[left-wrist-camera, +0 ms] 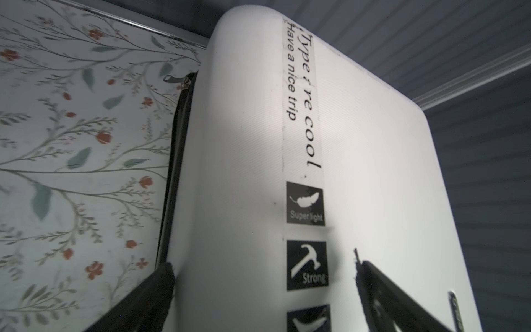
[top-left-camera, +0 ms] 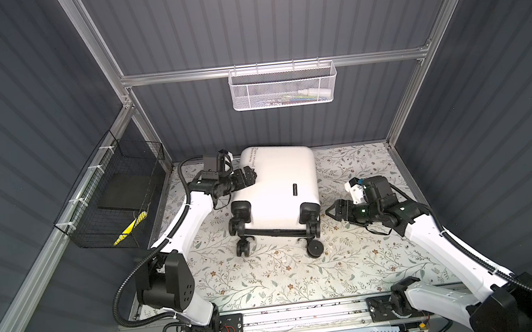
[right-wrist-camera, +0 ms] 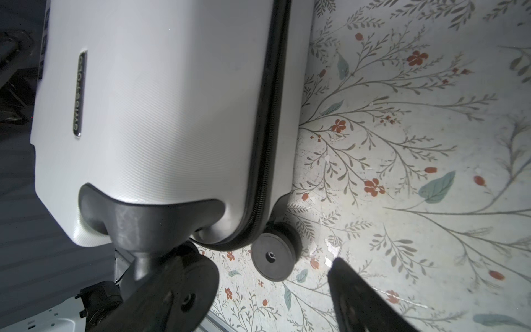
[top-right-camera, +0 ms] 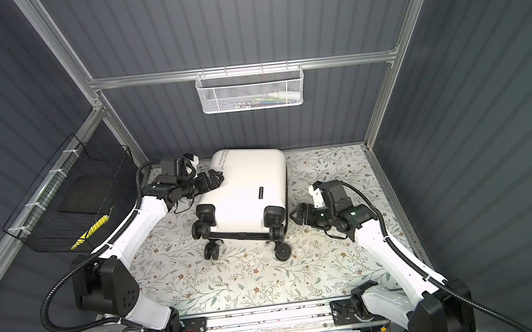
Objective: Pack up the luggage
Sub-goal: 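Push the closed suitcase farther away with the left gripper while the right draws back, then grasp the near wheel housings with both grippers, one wheel each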
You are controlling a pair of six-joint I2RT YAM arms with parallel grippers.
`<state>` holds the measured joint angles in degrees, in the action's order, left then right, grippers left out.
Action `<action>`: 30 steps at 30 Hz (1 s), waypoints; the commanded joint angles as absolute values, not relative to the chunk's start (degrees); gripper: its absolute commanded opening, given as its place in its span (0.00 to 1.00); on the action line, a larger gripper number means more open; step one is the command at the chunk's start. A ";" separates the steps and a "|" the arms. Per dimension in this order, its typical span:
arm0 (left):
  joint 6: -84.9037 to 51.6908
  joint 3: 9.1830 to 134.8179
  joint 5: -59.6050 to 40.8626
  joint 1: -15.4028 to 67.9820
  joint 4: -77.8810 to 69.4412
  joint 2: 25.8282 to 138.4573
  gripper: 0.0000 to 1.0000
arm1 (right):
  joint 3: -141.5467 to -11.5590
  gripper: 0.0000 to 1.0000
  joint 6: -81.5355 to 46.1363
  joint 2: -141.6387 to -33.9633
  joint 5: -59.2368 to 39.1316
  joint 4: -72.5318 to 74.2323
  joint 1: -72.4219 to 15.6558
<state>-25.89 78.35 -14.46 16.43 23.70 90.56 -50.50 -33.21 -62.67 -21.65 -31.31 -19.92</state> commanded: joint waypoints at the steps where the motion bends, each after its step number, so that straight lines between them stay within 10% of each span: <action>1: -29.20 77.93 -16.39 17.14 22.53 90.95 1.00 | -53.06 0.82 -30.98 -61.67 -21.31 -34.63 -19.95; 30: -27.52 64.12 -6.21 16.96 31.81 63.99 1.00 | -59.77 0.93 -41.57 -54.81 13.04 -49.83 -46.89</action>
<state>-27.09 66.30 -6.96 17.17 29.54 66.67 -60.93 -38.52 -55.37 7.44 -47.72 -45.01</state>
